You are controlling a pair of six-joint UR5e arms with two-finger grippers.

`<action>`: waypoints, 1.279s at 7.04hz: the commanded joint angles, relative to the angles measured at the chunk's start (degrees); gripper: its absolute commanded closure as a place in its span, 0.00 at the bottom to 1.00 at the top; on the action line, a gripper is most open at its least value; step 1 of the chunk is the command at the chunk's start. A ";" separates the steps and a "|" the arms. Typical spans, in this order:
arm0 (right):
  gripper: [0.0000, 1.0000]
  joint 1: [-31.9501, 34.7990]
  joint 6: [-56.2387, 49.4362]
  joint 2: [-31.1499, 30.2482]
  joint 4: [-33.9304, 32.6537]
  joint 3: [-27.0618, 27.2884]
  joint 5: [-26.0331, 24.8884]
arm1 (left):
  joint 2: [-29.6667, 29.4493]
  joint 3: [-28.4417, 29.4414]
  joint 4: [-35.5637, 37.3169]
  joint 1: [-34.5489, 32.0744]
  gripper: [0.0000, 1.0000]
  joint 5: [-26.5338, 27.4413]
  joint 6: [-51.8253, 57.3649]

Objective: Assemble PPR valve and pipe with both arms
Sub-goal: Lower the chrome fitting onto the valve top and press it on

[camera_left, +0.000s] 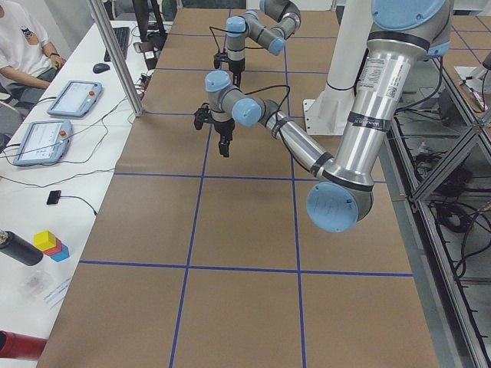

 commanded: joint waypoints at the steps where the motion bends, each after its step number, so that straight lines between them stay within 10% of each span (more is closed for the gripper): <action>1: 1.00 -0.08 0.00 -0.27 0.00 0.03 0.01 | 0.00 -0.01 0.02 0.02 0.09 0.00 0.02; 9: 0.96 -0.78 -0.09 -0.09 0.09 -0.67 -0.25 | -0.09 -0.18 0.02 0.02 0.09 0.00 -0.33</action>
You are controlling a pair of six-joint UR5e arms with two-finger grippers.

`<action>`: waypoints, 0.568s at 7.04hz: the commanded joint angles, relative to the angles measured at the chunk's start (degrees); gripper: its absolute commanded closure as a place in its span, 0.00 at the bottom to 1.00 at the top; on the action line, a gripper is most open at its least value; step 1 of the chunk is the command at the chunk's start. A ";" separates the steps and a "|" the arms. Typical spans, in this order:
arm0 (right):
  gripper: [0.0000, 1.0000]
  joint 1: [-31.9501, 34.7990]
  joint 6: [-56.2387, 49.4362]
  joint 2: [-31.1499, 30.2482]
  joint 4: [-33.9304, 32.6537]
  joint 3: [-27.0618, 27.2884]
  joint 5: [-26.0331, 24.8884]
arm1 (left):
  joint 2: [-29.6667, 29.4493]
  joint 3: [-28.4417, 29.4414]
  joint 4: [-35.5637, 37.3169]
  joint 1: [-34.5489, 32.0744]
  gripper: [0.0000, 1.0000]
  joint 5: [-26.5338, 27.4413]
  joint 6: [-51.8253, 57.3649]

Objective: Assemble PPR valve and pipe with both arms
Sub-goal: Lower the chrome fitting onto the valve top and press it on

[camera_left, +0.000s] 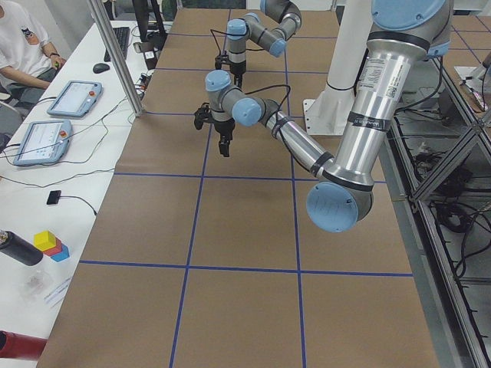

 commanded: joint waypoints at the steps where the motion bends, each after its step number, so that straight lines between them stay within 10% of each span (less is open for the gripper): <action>1: 0.93 -0.09 -0.03 -0.04 0.09 -0.04 0.04 | -0.03 -0.03 0.00 0.00 0.09 0.00 -0.01; 4: 0.44 -0.18 -0.12 -0.13 0.18 -0.13 0.13 | -0.03 0.06 0.00 0.00 0.08 0.00 -0.10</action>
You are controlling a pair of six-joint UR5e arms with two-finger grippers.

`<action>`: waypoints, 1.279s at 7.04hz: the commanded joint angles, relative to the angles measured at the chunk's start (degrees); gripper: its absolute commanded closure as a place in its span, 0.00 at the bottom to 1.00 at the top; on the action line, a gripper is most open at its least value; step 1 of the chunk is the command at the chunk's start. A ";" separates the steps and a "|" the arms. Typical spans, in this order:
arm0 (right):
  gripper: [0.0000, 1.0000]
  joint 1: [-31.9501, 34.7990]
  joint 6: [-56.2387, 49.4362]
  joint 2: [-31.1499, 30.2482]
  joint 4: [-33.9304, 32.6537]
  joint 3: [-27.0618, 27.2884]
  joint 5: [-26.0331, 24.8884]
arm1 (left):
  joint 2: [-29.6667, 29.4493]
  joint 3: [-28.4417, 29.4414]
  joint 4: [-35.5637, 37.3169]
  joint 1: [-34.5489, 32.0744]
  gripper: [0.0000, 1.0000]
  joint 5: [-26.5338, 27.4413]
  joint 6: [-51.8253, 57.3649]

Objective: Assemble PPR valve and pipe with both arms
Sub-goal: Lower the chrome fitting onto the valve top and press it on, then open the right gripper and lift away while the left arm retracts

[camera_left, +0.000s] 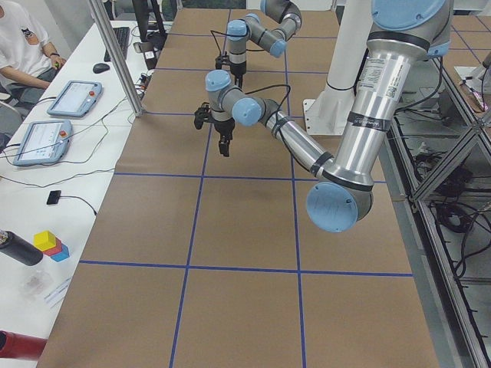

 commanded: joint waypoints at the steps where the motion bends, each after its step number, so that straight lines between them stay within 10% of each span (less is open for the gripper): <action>1: 0.35 -0.03 -0.11 -0.03 0.07 -0.01 0.07 | 0.00 0.04 0.00 0.00 0.08 0.00 -0.07; 3: 0.02 -0.03 0.06 -0.03 0.07 -0.01 0.07 | 0.00 -0.05 0.00 0.00 0.08 0.00 -0.07; 6: 0.02 0.23 0.15 -0.20 -0.37 1.03 0.16 | 0.00 -0.05 0.00 0.00 0.08 0.00 -0.42; 9: 0.01 7.67 -2.12 -16.42 0.24 18.14 1.91 | 0.43 -0.23 -0.09 -0.26 0.08 -0.09 0.80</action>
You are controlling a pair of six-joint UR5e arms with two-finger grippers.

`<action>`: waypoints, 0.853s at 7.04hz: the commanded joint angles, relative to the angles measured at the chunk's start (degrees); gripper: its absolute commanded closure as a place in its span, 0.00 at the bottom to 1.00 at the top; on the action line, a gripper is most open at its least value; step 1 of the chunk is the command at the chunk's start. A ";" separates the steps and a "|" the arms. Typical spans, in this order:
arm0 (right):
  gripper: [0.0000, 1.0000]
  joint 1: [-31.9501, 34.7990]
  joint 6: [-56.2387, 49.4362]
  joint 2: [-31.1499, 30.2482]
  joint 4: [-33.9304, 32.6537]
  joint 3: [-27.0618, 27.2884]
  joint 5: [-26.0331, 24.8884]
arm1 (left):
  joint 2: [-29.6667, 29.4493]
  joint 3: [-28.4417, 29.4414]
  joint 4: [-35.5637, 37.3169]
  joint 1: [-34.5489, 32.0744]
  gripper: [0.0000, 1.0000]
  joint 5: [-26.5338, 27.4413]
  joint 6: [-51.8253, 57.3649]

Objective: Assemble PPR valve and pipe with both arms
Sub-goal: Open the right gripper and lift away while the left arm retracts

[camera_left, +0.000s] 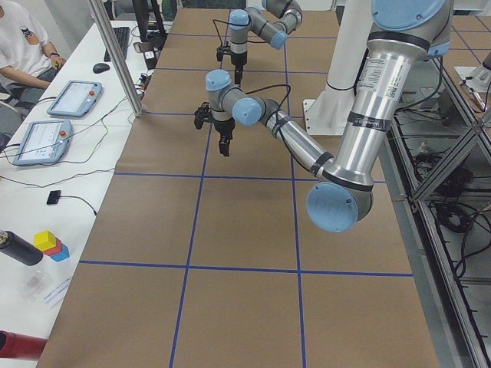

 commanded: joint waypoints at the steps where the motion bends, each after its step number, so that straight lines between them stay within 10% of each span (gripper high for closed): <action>1: 0.01 7.41 -7.54 -9.95 0.47 7.15 3.71 | 0.74 -0.56 -0.16 -0.95 0.08 -0.03 2.11; 6: 0.01 27.80 -36.22 -32.42 11.32 6.29 14.53 | 17.41 -2.59 -0.68 -18.84 0.01 -0.73 34.83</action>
